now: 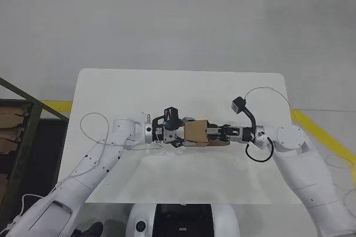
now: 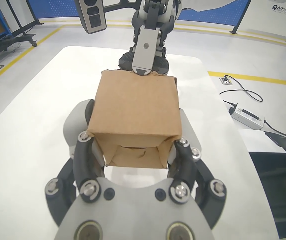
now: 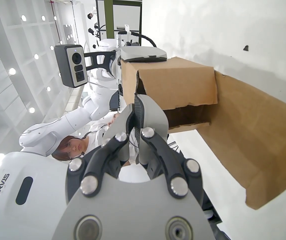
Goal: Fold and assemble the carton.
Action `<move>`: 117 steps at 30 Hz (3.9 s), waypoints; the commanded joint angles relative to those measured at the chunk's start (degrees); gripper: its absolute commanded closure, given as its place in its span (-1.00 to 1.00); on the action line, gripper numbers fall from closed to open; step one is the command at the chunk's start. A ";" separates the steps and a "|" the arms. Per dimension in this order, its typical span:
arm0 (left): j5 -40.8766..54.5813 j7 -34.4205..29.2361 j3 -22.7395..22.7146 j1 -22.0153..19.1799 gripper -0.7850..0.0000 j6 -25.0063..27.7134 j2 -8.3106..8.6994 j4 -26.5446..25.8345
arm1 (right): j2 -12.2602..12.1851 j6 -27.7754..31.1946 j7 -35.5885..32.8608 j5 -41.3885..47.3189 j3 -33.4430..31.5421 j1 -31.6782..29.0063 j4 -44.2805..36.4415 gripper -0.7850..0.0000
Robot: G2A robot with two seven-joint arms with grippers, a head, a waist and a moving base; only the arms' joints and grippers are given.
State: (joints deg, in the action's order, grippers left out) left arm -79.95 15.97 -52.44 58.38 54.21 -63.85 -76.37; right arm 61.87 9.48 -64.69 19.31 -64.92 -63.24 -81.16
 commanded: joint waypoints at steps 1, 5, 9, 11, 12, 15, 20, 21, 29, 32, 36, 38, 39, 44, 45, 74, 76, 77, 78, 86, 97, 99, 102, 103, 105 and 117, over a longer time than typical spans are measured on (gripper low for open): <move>0.02 0.05 -0.14 0.10 -0.14 -0.04 0.04 -0.07 | -0.01 -0.04 0.18 0.08 -0.02 -0.05 0.00 1.00; 0.28 0.14 -0.60 0.52 0.08 -0.11 0.17 -0.28 | -0.07 0.05 0.43 0.24 -0.18 -0.15 0.02 1.00; 0.86 0.13 -1.15 1.10 0.07 -0.33 0.30 -0.52 | -0.16 0.33 0.40 0.35 -0.37 -0.31 -0.25 1.00; 1.06 0.11 -1.34 1.36 0.07 -0.35 0.35 -0.60 | -0.19 0.39 0.41 0.37 -0.42 -0.39 -0.36 0.98; 1.21 0.05 -1.44 1.53 0.07 -0.35 0.38 -0.65 | -0.22 0.36 0.41 0.38 -0.45 -0.43 -0.43 0.88; 1.52 0.06 -1.64 1.85 0.08 -0.31 0.44 -0.73 | -0.27 0.39 0.44 0.57 -0.59 -0.49 -0.54 0.74; 1.99 0.31 -2.16 2.35 0.10 -0.28 0.56 -0.94 | -0.37 0.52 0.33 0.75 -0.83 -0.60 -0.77 0.68; 2.08 0.36 -2.25 2.46 0.10 -0.23 0.59 -0.95 | -0.39 0.48 0.36 0.78 -0.87 -0.59 -0.79 0.65; 2.32 1.18 -3.52 3.38 0.11 -0.13 0.95 -0.97 | -0.93 1.20 1.33 1.86 -3.77 -1.03 0.07 0.66; 2.50 1.60 -4.22 3.84 0.11 -0.02 1.15 -1.15 | -1.41 1.62 2.61 1.58 -6.19 -1.81 1.13 0.67; 2.75 2.55 -5.37 4.57 0.11 -0.15 1.44 -1.93 | -2.10 0.84 6.96 -1.36 -9.32 -3.40 3.48 0.70; 2.86 3.03 -5.92 4.96 0.11 -0.19 1.58 -2.42 | -2.30 0.55 7.29 -1.27 -10.22 -3.98 4.99 0.72; 2.99 3.30 -6.18 5.19 0.11 -0.13 1.65 -2.67 | -2.36 0.11 7.47 -1.15 -10.48 -4.14 5.97 0.73; 3.62 4.56 -7.30 6.03 0.11 0.13 1.92 -4.12 | -2.08 -1.30 6.49 -1.94 -8.33 -3.55 9.62 0.76; 3.70 4.75 -7.45 6.16 0.11 0.08 1.95 -4.37 | -1.91 -1.38 6.01 -1.99 -7.41 -3.26 10.11 0.75; 1.98 1.35 -3.07 4.06 0.12 -0.38 0.81 -2.77 | -0.77 3.78 -2.00 3.31 -2.65 -1.71 6.32 0.71; 1.57 0.97 -2.87 3.83 0.12 -0.51 0.76 -2.57 | -0.91 3.71 -2.12 3.18 -2.99 -1.97 5.67 0.70; 1.50 0.85 -2.77 3.76 0.11 -0.51 0.74 -2.46 | -0.98 3.66 -2.23 3.08 -3.15 -2.11 5.37 0.70; 1.37 0.68 -2.70 3.64 0.12 -0.54 0.72 -2.36 | -1.06 3.63 -2.32 2.92 -3.32 -2.25 5.09 0.71; 0.60 0.13 -2.17 3.15 0.12 -0.87 0.57 -2.02 | -1.50 2.95 -2.17 1.74 -4.13 -3.04 3.16 0.66; 0.17 1.03 -1.89 2.78 0.15 -1.20 0.44 -1.19 | -1.90 2.03 -1.07 -1.23 -4.07 -3.92 0.61 0.43; 0.03 1.18 -1.88 2.69 0.15 -1.19 0.43 -1.21 | -1.92 1.89 -0.87 -1.61 -3.90 -3.90 0.49 0.45; -0.05 1.52 -1.96 2.72 0.14 -1.17 0.45 -1.30 | -1.92 1.77 -0.58 -1.89 -3.65 -3.81 0.46 0.47; -0.04 1.63 -2.02 2.74 0.14 -1.16 0.46 -1.35 | -1.92 1.77 -0.48 -1.85 -3.61 -3.75 0.45 0.47; -0.09 1.68 -2.08 2.84 0.13 -1.17 0.49 -1.47 | -1.91 1.90 -0.10 -1.61 -3.65 -3.69 0.50 0.48; -0.89 1.13 -1.45 3.10 0.11 -1.23 0.43 -2.25 | -2.12 1.93 0.70 -2.67 -3.50 -3.96 -1.59 0.48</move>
State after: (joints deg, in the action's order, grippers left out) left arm -80.75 17.13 -53.94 61.51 53.05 -63.42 -78.56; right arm 59.76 11.44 -64.12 16.80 -68.47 -67.18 -82.57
